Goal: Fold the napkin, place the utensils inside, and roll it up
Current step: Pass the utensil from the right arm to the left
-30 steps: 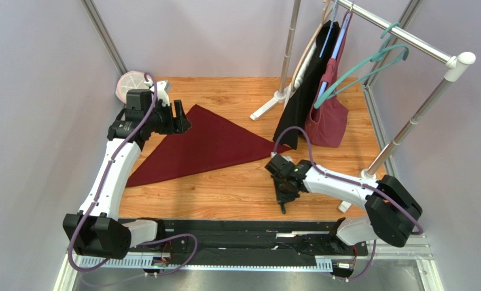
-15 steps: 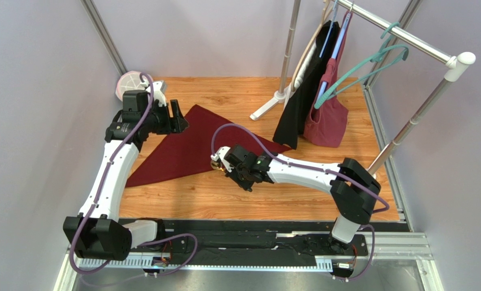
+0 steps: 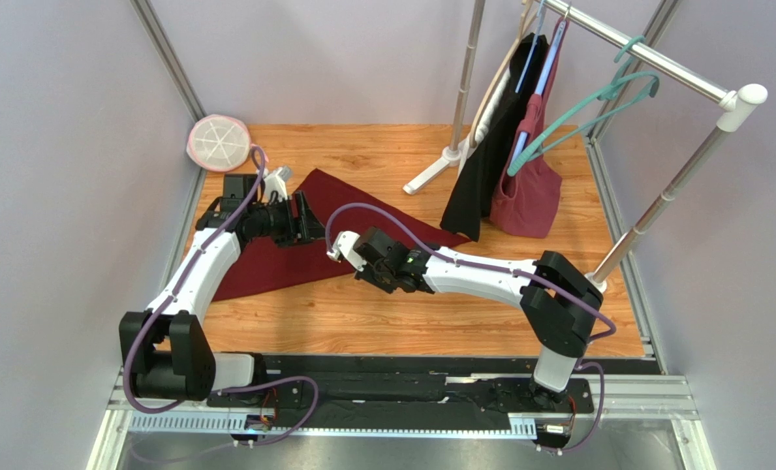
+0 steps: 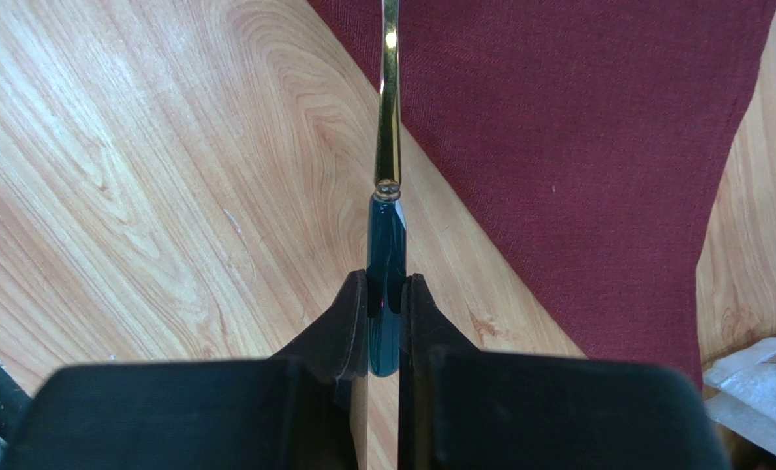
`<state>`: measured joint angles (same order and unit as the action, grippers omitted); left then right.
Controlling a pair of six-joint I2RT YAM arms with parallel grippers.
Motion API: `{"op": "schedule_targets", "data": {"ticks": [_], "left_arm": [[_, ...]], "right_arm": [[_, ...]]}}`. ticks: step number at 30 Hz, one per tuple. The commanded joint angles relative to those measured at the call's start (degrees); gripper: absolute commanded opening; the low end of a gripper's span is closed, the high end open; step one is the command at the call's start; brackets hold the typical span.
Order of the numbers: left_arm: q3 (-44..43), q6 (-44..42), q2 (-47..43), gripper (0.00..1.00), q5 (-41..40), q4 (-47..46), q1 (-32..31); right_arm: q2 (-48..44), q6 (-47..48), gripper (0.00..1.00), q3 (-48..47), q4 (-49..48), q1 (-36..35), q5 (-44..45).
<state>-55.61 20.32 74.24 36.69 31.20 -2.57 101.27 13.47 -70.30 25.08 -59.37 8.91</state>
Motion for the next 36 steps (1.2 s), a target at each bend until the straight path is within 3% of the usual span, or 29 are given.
{"op": "schedule_targets", "data": {"ticks": [1, 7, 17, 25, 29, 36], "left_arm": [[1.7, 2.6, -0.1, 0.71, 8.3, -6.0, 0.3], [1.6, 1.4, 2.5, 0.63, 10.5, -5.5, -0.1], [1.0, -0.5, 3.0, 0.60, 4.5, -2.6, -2.9], [0.8, -0.8, 5.2, 0.44, 4.0, -2.1, -4.8], [0.6, -0.9, 6.0, 0.42, 4.3, -1.8, -5.5], [0.5, -0.5, 6.5, 0.15, 4.4, -2.4, -6.0]], "right_arm": [[-0.8, 3.2, 0.00, -0.5, -4.2, 0.2, 1.4], [-1.6, 4.1, 0.00, -0.2, -4.9, 0.2, 1.4], [-3.4, 4.0, 0.00, 0.8, -5.7, 0.1, 0.3], [-4.7, 3.8, 0.00, 1.3, -6.0, 0.1, 0.0], [-5.3, 3.8, 0.00, 1.6, -6.2, 0.1, -0.1], [-5.6, 3.7, 0.00, 2.1, -6.4, 0.0, -0.4]]}}
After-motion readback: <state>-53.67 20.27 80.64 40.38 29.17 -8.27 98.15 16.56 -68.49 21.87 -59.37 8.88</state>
